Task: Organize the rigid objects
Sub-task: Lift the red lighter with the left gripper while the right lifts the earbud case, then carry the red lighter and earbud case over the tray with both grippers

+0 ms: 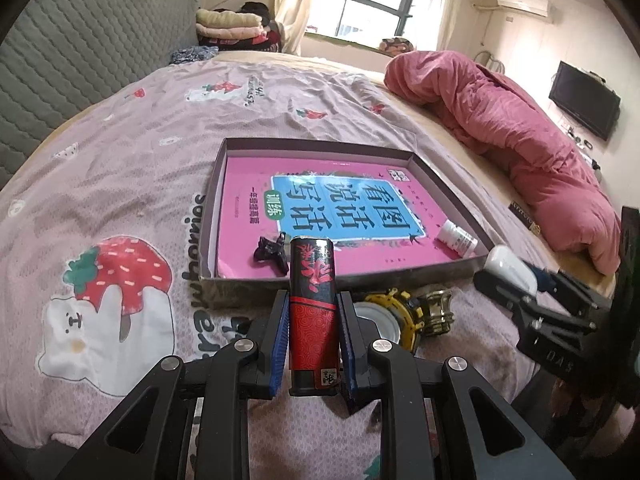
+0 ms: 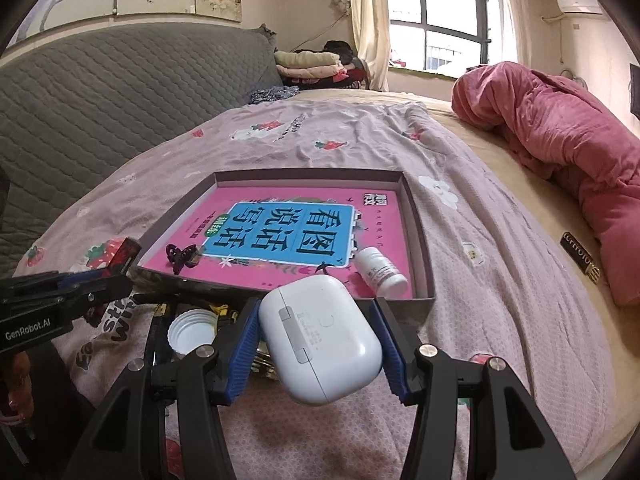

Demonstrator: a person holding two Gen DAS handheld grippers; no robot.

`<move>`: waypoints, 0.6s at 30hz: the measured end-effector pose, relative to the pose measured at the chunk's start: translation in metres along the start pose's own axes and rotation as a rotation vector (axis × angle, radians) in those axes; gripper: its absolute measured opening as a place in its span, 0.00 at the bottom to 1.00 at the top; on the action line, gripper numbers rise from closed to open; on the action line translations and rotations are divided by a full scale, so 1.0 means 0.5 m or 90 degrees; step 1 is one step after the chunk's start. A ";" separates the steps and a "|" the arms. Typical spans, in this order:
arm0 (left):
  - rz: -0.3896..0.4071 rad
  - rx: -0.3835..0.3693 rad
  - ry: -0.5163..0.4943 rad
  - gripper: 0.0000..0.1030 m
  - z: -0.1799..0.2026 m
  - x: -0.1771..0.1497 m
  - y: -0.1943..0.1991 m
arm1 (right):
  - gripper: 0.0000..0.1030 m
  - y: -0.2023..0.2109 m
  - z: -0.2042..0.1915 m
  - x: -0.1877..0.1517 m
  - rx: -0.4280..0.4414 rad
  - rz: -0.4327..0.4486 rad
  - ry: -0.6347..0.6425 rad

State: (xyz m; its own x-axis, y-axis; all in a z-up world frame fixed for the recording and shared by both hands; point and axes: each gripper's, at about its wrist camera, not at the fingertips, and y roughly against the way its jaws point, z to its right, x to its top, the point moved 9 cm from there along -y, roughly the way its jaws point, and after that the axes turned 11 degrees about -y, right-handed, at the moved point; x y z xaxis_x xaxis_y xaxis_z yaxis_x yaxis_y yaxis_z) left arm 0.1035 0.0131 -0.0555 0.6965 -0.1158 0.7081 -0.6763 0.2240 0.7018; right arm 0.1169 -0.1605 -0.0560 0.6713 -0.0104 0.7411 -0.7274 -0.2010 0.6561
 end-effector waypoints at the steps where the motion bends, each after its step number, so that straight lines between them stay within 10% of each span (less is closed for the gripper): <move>1: 0.001 0.002 0.002 0.22 -0.001 0.003 -0.001 | 0.53 -0.001 -0.003 0.001 0.002 0.001 0.001; 18: 0.016 0.001 0.011 0.22 0.008 0.040 -0.032 | 0.53 0.005 -0.023 0.031 -0.012 0.021 0.011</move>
State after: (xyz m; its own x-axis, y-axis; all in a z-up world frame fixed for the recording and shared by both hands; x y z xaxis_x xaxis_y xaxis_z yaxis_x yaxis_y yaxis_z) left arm 0.1274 0.0031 -0.0521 0.6833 -0.0929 0.7242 -0.6940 0.2258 0.6837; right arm 0.1242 -0.1500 -0.0413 0.6450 -0.0002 0.7641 -0.7514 -0.1822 0.6342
